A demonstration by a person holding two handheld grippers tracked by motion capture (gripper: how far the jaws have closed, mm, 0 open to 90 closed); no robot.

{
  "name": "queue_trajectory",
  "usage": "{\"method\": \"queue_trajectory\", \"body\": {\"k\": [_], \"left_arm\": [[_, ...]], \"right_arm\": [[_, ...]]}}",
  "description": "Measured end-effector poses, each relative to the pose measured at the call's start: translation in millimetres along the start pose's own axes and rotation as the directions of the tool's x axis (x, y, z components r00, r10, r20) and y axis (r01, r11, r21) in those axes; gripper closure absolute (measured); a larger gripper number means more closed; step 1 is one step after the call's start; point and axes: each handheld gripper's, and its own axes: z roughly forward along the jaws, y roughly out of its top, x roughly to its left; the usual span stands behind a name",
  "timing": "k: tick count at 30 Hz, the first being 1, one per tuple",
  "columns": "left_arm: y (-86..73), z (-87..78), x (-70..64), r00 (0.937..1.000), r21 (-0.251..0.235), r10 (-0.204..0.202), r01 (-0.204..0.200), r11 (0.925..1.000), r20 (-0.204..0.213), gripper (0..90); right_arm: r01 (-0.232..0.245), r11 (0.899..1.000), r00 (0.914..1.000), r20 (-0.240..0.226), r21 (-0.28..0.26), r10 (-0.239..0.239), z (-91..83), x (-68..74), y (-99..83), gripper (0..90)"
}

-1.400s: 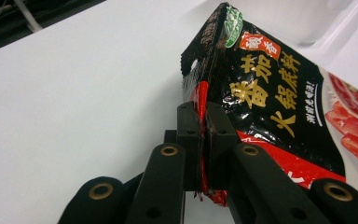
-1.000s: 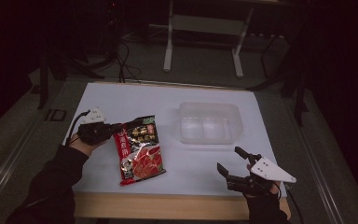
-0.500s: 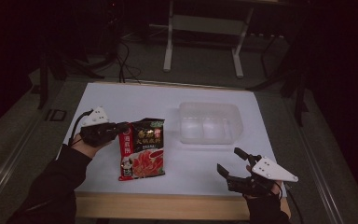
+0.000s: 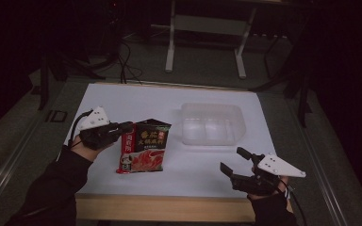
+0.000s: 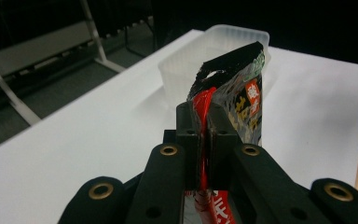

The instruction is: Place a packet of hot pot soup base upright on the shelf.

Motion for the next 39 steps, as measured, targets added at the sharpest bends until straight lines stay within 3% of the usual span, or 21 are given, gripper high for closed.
{"method": "queue_trajectory", "body": {"k": [2, 7, 11, 13, 18, 19, 20, 21, 22, 23, 24, 28, 33, 39], "left_arm": [[4.7, -2.1, -1.8, 0.9999, -0.014, 0.011, -0.011, 0.9998, 0.005, 87.1], [13.0, -3.3, -3.8, 0.998, -0.067, -0.008, 0.012, 0.9977, 0.063, 87.0], [16.9, -1.4, -9.8, 0.9966, -0.104, 0.014, -0.006, 0.9945, 0.081, 87.0], [23.6, 4.4, -22.5, 0.9914, -0.129, 0.047, -0.031, 0.9912, 0.122, 87.0], [29.7, 8.2, -32.1, 0.984, -0.143, 0.058, -0.034, 0.9891, 0.168, 87.0], [32.5, 9.6, -35.8, 0.9772, -0.154, 0.057, -0.025, 0.9877, 0.205, 87.0], [32.5, 9.6, -35.8, 0.9772, -0.154, 0.057, -0.025, 0.9877, 0.205, 87.0], [33.7, 10.3, -38.4, 0.9763, -0.16, 0.061, -0.028, 0.9867, 0.208, 87.1], [35.0, 11.3, -40.3, 0.9726, -0.165, 0.061, -0.024, 0.986, 0.224, 87.1], [36.1, 12.0, -42.9, 0.9719, -0.171, 0.066, -0.027, 0.9849, 0.226, 87.0], [38.0, 13.2, -48.8, 0.967, -0.187, 0.086, -0.041, 0.9814, 0.24, 87.0], [40.3, 15.8, -55.3, 0.964, -0.192, 0.104, -0.058, 0.9798, 0.244, 86.9], [43.5, 19.0, -61.6, 0.958, -0.198, 0.106, -0.053, 0.9787, 0.267, 86.9], [45.0, 22.8, -62.4, 0.9541, -0.193, 0.097, -0.042, 0.9802, 0.284, 86.8]], "right_arm": [[0.011, 1.0, 0.9999, 0.013, 0.002, -0.011, -0.7, -0.1, 3.9, 23.9], [0.042, 0.999, 0.9991, -0.001, -0.029, -0.042, -3.4, 4.4, 19.4, 24.0], [0.073, 0.995, 0.9973, -0.004, -0.061, -0.073, -3.7, 8.3, 30.5, 24.1], [0.087, 0.993, 0.9962, 0.007, -0.074, -0.087, 6.1, 12.6, 47.1, 30.5], [0.094, 0.993, 0.9925, -0.071, -0.074, -0.099, 21.6, 20.6, 59.2, 36.5], [0.097, 0.993, 0.9904, -0.092, -0.068, -0.103, 24.8, 22.2, 60.6, 40.1], [0.097, 0.993, 0.9904, -0.092, -0.068, -0.103, 24.8, 22.2, 60.6, 40.1], [0.093, 0.993, 0.9873, -0.123, -0.067, -0.101, 30.5, 25.0, 62.1, 45.8], [0.093, 0.993, 0.9873, -0.123, -0.067, -0.101, 30.5, 25.0, 62.1, 45.8], [0.09, 0.994, 0.9836, -0.151, -0.06, -0.098, 33.3, 26.0, 62.8, 47.7], [0.106, 0.993, 0.9803, -0.162, -0.051, -0.113, 39.4, 29.7, 63.1, 51.2], [0.105, 0.994, 0.9788, -0.172, -0.043, -0.111, 49.0, 33.3, 62.7, 52.8], [0.088, 0.996, 0.9663, -0.241, -0.019, -0.09, 58.5, 35.1, 60.5, 58.3], [0.073, 0.997, 0.9567, -0.283, 0.002, -0.069, 61.4, 32.5, 59.2, 66.4]]}}
